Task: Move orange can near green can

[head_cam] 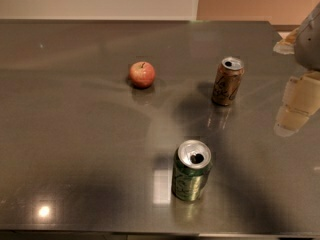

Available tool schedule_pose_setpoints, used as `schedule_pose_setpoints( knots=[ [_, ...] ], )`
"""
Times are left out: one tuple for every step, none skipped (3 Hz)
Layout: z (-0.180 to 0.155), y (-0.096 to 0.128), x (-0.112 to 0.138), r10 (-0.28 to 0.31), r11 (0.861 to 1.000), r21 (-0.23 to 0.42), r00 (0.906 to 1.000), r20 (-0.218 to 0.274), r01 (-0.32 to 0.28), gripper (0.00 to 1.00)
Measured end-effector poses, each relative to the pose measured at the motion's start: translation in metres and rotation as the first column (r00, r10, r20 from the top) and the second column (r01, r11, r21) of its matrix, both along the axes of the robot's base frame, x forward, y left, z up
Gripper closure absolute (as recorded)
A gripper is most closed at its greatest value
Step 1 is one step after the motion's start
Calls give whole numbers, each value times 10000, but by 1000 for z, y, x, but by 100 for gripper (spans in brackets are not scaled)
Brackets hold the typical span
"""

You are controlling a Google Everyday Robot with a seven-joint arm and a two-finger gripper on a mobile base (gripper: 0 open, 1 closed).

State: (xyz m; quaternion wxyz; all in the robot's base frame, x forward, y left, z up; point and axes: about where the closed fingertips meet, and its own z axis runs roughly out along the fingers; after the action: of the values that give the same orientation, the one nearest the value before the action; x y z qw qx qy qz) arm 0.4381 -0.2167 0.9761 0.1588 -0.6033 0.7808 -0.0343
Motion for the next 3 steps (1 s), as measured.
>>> schedule_pose_setpoints(
  knots=[
    [0, 0, 0, 0, 10000, 0, 10000, 2, 0, 0],
    [3, 1, 3, -9, 9999, 157, 10000, 25, 9, 0],
    [4, -1, 20, -73, 9985, 542, 10000, 18, 72, 0]
  ],
)
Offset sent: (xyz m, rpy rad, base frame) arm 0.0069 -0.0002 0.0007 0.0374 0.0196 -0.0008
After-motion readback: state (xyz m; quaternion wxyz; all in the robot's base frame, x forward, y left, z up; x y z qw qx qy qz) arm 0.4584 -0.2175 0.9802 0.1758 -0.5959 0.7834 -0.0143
